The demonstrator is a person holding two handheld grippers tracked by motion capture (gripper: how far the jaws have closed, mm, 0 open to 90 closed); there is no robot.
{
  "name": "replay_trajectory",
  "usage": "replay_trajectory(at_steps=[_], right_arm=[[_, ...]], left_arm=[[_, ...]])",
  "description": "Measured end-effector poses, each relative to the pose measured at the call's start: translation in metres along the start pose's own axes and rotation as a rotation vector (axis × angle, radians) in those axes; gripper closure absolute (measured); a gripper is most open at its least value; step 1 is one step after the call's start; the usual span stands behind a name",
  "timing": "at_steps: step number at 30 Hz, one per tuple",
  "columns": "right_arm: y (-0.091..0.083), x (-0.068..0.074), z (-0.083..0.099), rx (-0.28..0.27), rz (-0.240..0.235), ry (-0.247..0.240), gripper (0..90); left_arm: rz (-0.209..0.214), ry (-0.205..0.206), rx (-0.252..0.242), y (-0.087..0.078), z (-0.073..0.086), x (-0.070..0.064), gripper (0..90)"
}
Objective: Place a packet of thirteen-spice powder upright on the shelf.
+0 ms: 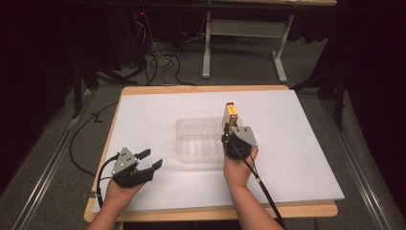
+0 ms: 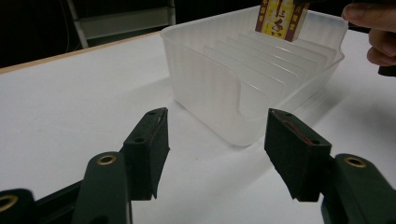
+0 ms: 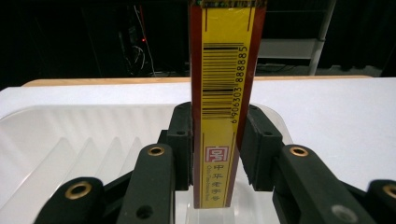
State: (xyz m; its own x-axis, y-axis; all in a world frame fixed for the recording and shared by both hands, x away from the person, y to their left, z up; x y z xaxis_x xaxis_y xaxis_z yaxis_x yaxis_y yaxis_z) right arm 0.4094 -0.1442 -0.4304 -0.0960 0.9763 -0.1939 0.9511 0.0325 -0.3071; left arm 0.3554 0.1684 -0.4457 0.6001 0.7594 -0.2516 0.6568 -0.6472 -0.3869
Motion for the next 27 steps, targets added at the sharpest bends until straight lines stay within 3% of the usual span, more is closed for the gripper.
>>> replay_trajectory(at_steps=[8,23,27], right_arm=[[-0.015,-0.002,0.007,-0.013,-0.013,0.009,68.5],[-0.025,0.002,0.017,-0.035,0.000,0.010,68.1],[-0.022,0.004,0.023,-0.001,-0.002,0.013,68.0]], left_arm=[[0.005,0.007,0.003,0.001,0.000,-0.002,40.7],[0.016,0.013,0.010,0.003,0.001,-0.004,40.6],[0.021,0.017,0.014,0.003,0.001,-0.004,40.4]])
Point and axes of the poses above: each handheld gripper's, and its own axes: y roughly forward along the jaws, z roughly out of its underside, x roughly to its left, the point moved 3 cm from there along y, roughly forward along the jaws, and after that the axes turned 14 degrees about -y, right-handed, at the moved point
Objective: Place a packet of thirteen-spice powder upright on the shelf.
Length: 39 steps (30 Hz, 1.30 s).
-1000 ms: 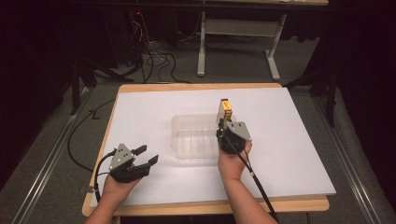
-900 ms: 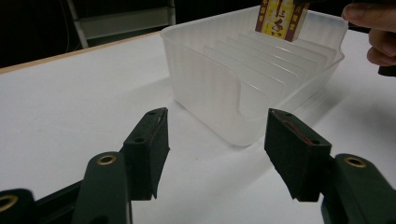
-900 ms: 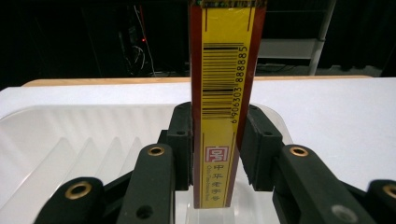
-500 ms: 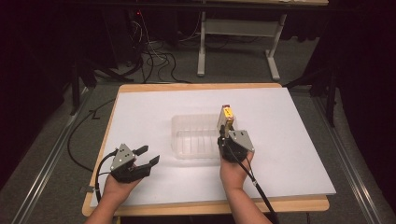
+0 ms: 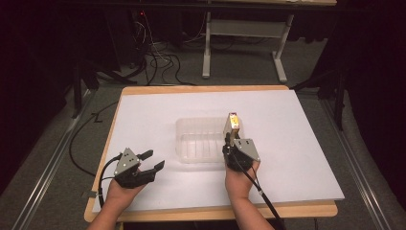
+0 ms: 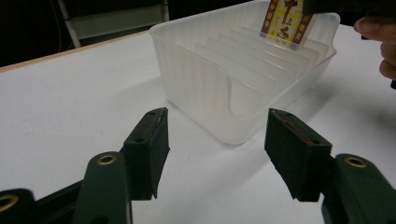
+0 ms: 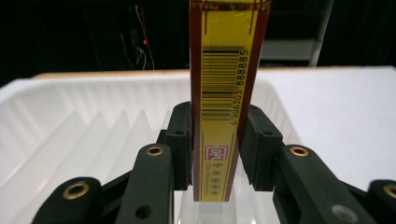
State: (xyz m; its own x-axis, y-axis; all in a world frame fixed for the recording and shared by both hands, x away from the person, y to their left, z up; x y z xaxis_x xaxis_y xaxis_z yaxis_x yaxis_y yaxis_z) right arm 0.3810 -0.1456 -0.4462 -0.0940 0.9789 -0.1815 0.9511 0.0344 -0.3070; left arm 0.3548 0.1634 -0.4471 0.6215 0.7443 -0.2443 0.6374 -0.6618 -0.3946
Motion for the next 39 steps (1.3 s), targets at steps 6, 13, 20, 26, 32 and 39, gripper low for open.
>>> replay_trajectory(at_steps=[6,13,20,26,32,39], right_arm=[[0.008,0.001,0.005,0.019,-0.007,-0.016,68.2],[0.021,0.002,0.006,0.042,-0.013,-0.045,68.2],[0.024,0.002,0.013,0.066,-0.047,-0.029,61.9],[0.024,0.001,0.012,0.070,-0.079,-0.037,52.3],[0.021,-0.002,0.009,0.056,-0.142,-0.050,33.6],[0.009,-0.011,0.002,0.040,-0.237,-0.054,19.6]], left_arm=[[0.004,-0.002,0.002,0.000,0.000,0.000,40.3],[0.007,0.003,0.008,0.001,0.001,-0.001,40.3],[0.010,0.000,0.014,0.003,0.002,-0.001,40.4],[0.013,0.005,0.017,0.003,0.002,-0.002,40.4],[0.009,0.000,0.009,0.002,0.001,-0.001,40.2],[-0.006,-0.012,-0.002,0.001,0.000,0.001,38.2]])
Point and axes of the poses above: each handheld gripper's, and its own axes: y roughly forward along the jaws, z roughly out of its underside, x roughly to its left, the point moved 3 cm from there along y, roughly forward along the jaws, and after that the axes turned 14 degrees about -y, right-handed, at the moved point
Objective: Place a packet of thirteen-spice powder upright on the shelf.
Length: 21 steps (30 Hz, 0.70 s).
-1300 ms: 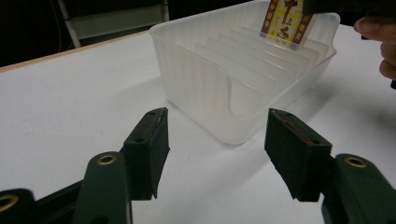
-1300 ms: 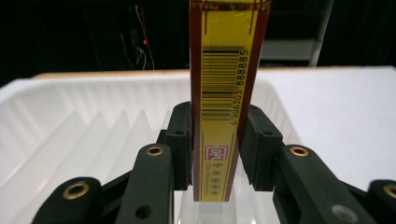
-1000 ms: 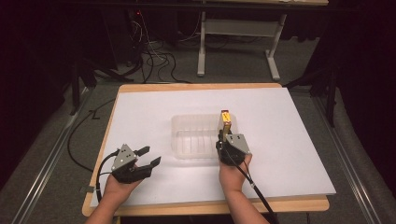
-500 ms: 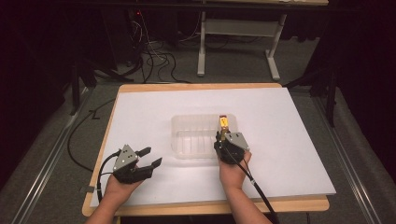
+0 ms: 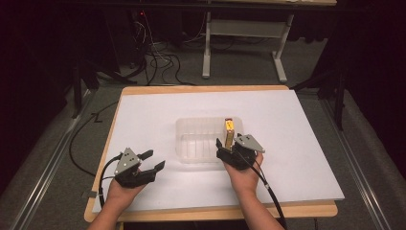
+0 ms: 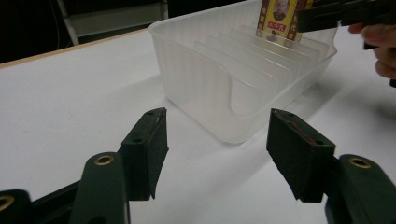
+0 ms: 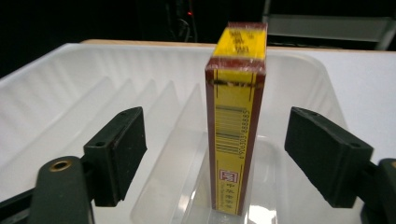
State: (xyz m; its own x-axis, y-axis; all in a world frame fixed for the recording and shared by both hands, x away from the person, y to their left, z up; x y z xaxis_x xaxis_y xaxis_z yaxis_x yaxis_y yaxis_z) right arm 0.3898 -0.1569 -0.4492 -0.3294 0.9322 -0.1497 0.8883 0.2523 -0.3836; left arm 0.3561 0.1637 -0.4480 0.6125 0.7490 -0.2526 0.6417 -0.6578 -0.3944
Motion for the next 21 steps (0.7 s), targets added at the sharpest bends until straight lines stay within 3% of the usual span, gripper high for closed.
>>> replay_trajectory(at_steps=[5,10,14,21], right_arm=[[-0.023,-0.009,-0.007,-0.044,-0.074,-0.010,15.4],[-0.043,-0.025,-0.008,-0.069,-0.105,-0.021,15.4],[-0.056,-0.046,-0.003,-0.085,-0.138,-0.027,15.0],[-0.073,-0.092,0.017,-0.079,-0.111,-0.062,14.9]], left_arm=[[-0.018,-0.019,-0.012,-0.001,-0.001,0.002,35.2],[-0.040,-0.043,-0.014,0.000,-0.001,0.005,34.5],[-0.057,-0.057,-0.007,0.000,0.000,0.008,33.6],[-0.083,-0.077,-0.015,-0.002,0.000,0.011,31.9]])
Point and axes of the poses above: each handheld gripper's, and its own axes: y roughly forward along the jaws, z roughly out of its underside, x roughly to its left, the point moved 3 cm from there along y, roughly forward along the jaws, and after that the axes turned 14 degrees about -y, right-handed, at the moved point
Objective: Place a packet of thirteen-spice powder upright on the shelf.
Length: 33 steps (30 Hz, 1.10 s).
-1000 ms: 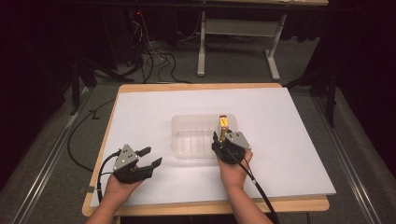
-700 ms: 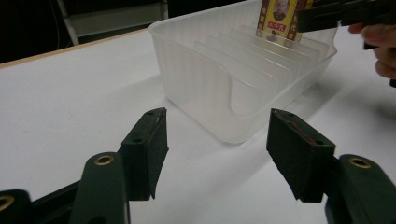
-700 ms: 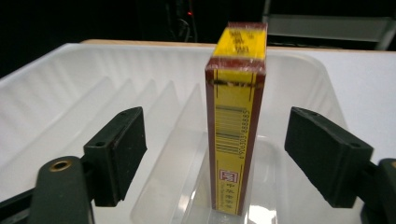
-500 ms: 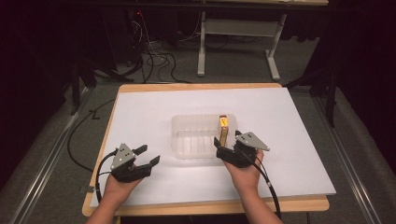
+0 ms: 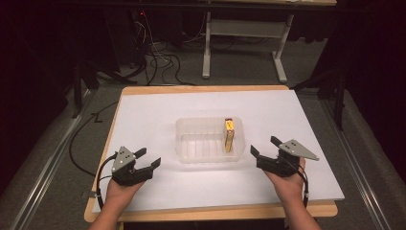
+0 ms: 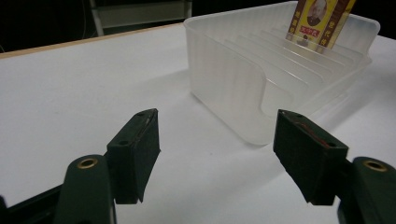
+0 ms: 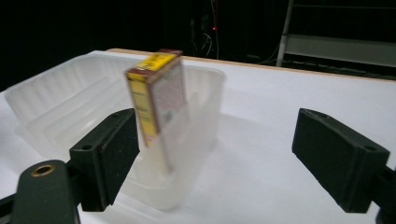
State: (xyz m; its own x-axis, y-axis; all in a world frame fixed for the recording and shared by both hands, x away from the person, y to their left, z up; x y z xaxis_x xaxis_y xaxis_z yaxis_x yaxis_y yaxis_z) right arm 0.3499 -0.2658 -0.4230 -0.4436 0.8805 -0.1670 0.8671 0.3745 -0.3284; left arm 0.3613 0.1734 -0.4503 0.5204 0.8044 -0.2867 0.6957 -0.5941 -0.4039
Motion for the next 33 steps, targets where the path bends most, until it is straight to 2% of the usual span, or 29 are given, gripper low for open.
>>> replay_trajectory(at_steps=[5,9,13,15,19,22,27,33], right_arm=[[-0.016,-0.030,0.017,0.026,0.049,-0.005,15.0],[-0.028,-0.049,0.028,0.036,0.063,0.011,15.0],[-0.045,-0.066,0.041,0.017,0.088,0.027,15.1],[-0.049,-0.068,0.049,0.021,0.089,0.038,15.0],[-0.043,-0.065,0.063,0.051,0.030,0.073,14.8],[-0.038,-0.061,0.063,0.050,0.007,0.068,14.9],[-0.034,-0.058,0.063,0.060,-0.003,0.045,14.9],[-0.036,-0.059,0.063,0.062,0.012,0.049,15.0]], left_arm=[[-0.012,-0.013,-0.005,-0.001,0.000,0.003,31.5],[-0.026,-0.023,-0.001,-0.001,0.000,0.007,30.3],[-0.047,-0.043,0.014,0.000,0.002,0.012,27.9],[-0.057,-0.052,0.020,0.001,0.002,0.014,27.0],[-0.074,-0.065,0.020,0.003,0.002,0.015,26.9],[-0.075,-0.055,0.028,0.006,0.002,0.011,26.9],[-0.063,-0.017,0.053,0.010,0.004,0.006,27.0],[-0.047,-0.011,0.050,0.008,0.004,0.005,27.0]])
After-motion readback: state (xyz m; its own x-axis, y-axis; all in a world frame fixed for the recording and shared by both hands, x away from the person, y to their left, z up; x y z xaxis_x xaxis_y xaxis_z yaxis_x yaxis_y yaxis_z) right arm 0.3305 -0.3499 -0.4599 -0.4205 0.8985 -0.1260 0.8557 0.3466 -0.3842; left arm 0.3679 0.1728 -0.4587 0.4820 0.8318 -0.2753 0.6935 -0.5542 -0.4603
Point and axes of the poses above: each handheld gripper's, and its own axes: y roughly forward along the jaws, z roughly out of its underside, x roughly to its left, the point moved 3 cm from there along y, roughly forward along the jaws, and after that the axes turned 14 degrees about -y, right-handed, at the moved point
